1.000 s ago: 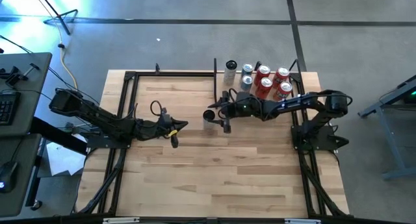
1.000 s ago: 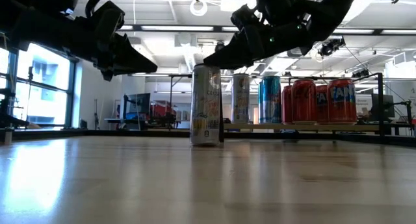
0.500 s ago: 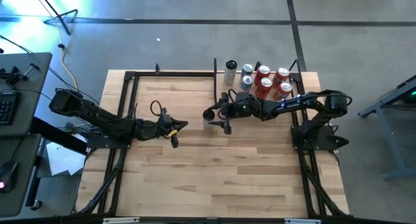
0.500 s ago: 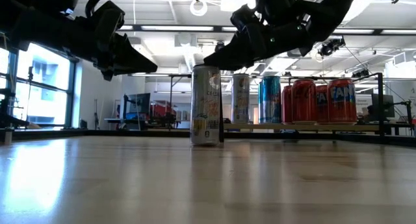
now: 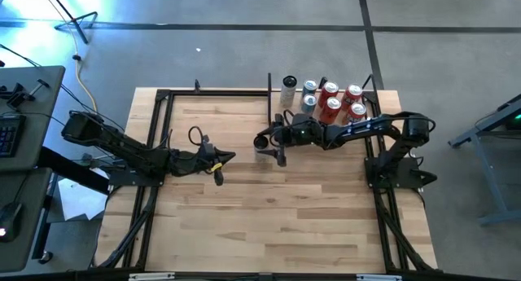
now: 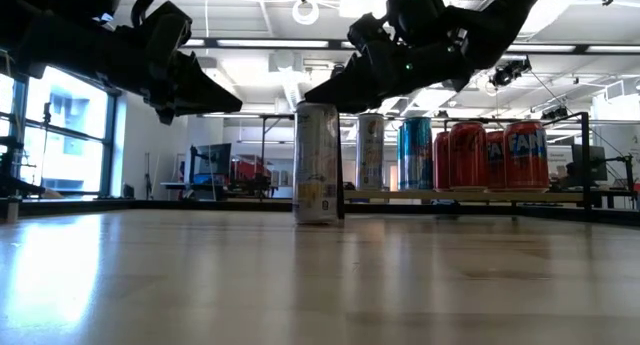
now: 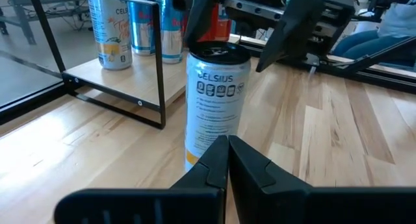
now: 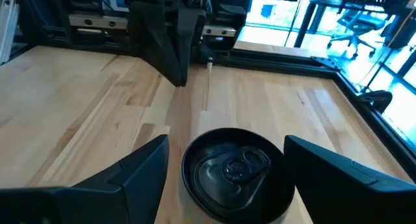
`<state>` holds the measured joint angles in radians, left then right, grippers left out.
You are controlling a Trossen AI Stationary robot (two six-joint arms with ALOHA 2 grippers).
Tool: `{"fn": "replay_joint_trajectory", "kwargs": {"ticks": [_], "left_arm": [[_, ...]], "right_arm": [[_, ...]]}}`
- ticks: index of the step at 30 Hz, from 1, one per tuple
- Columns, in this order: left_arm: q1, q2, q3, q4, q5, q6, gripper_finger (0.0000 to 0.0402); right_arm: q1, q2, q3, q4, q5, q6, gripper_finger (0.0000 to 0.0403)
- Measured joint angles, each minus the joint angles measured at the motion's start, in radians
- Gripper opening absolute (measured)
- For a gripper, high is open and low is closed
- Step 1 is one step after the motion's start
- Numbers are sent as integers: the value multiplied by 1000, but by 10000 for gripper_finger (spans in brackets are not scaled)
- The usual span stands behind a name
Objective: Place canned beverage on shelf
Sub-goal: Put the white soda can on the shelf and align it with the other white soda can
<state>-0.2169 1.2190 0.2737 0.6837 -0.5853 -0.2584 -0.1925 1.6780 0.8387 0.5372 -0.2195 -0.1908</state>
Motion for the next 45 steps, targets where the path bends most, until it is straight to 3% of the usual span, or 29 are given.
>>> {"fn": "replay_joint_trajectory", "kwargs": {"ticks": [7,17,21,27,31,37,45], "left_arm": [[0,0,0,-2,23,0,3],[0,0,0,-5,25,0,3],[0,0,0,-6,25,-5,3],[28,55,2,13,67,-101,2],[49,172,26,82,113,-105,1],[115,371,140,153,128,-46,0],[185,431,178,164,129,-70,0]], "right_arm": [[38,-56,-3,-81,13,18,289],[42,-224,-4,-348,153,-99,283],[42,-237,-4,-423,226,-97,237],[42,-176,-4,-403,258,-95,96],[42,-122,-4,-363,298,-95,13],[44,-92,-2,-356,269,-39,25],[87,-95,-2,-403,267,-10,2]]}}
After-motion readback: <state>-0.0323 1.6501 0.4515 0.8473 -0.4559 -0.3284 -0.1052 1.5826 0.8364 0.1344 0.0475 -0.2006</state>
